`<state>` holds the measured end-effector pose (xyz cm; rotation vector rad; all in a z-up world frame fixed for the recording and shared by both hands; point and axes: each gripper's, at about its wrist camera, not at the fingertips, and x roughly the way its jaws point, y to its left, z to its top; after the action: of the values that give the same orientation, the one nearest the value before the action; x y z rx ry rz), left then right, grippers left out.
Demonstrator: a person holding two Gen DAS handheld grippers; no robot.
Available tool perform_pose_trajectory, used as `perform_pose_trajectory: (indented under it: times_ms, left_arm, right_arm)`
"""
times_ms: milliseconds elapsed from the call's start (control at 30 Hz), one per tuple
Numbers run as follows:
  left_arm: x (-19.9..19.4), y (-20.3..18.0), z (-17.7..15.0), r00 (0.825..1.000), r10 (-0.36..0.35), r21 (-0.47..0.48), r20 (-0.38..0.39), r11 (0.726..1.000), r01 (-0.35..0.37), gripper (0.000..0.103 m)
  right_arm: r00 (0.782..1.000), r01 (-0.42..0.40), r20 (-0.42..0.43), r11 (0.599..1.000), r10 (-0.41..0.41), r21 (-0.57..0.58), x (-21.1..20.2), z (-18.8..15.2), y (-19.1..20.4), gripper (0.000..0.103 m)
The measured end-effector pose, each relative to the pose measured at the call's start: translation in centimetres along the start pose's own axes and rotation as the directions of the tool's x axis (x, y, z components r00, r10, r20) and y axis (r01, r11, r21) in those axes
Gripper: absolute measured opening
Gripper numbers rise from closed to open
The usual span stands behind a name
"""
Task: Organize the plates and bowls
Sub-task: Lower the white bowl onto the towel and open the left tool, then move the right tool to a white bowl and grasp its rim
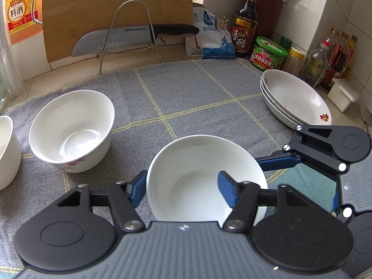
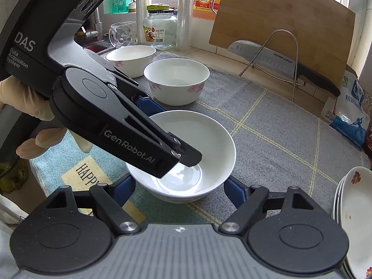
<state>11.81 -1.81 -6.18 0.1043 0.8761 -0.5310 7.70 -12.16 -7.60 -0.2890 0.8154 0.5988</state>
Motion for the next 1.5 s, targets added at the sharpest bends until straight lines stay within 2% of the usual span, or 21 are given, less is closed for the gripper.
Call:
perform_pose_trajectory:
  times_ms: [67, 100, 500, 867, 1000, 1133, 1367, 1500]
  left_arm:
    - [-0.3, -0.1, 0.0, 1.000, 0.008, 0.000, 0.018, 1.000, -0.008, 0.091]
    - [-0.5, 0.0, 0.1, 1.000, 0.009, 0.001, 0.027, 1.000, -0.009, 0.091]
    - [-2.2, 1.2, 0.2, 0.996, 0.068, -0.013, 0.065, 0.998, -0.067, 0.093]
    - [-3.5, 3.3, -0.5, 0.981, 0.171, -0.064, 0.095, 0.984, -0.165, 0.094]
    - [-3.8, 4.2, -1.0, 0.967, 0.229, -0.081, 0.108, 0.972, -0.221, 0.094]
    - [-3.7, 4.7, -1.3, 0.936, 0.327, -0.078, 0.130, 0.945, -0.319, 0.094]
    - [-2.9, 6.4, -1.6, 0.934, 0.332, -0.098, 0.132, 0.942, -0.321, 0.094]
    - [-2.2, 7.0, -1.5, 0.934, 0.328, -0.096, 0.141, 0.943, -0.317, 0.098]
  right_arm:
    - [1.000, -0.001, 0.017, 1.000, 0.000, 0.004, -0.2, 0.0, 0.0, 0.102]
    - [1.000, -0.007, 0.029, 1.000, 0.007, 0.003, -0.4, 0.0, 0.0, 0.103]
    - [0.999, -0.038, 0.034, 0.999, 0.038, 0.014, -0.9, 0.5, -0.5, 0.103]
    - [0.996, -0.028, 0.089, 1.000, 0.028, -0.002, -1.0, 2.5, -1.2, 0.103]
    - [0.995, -0.035, 0.089, 0.999, 0.036, -0.009, -0.6, 3.2, -1.4, 0.103]
    - [0.996, -0.039, 0.081, 0.999, 0.040, -0.020, -0.2, 3.7, -1.5, 0.103]
    - [0.996, -0.050, 0.080, 0.999, 0.050, 0.000, 0.4, 4.9, -2.3, 0.103]
    - [0.995, -0.051, 0.086, 0.999, 0.049, 0.016, 1.2, 6.1, -2.8, 0.103]
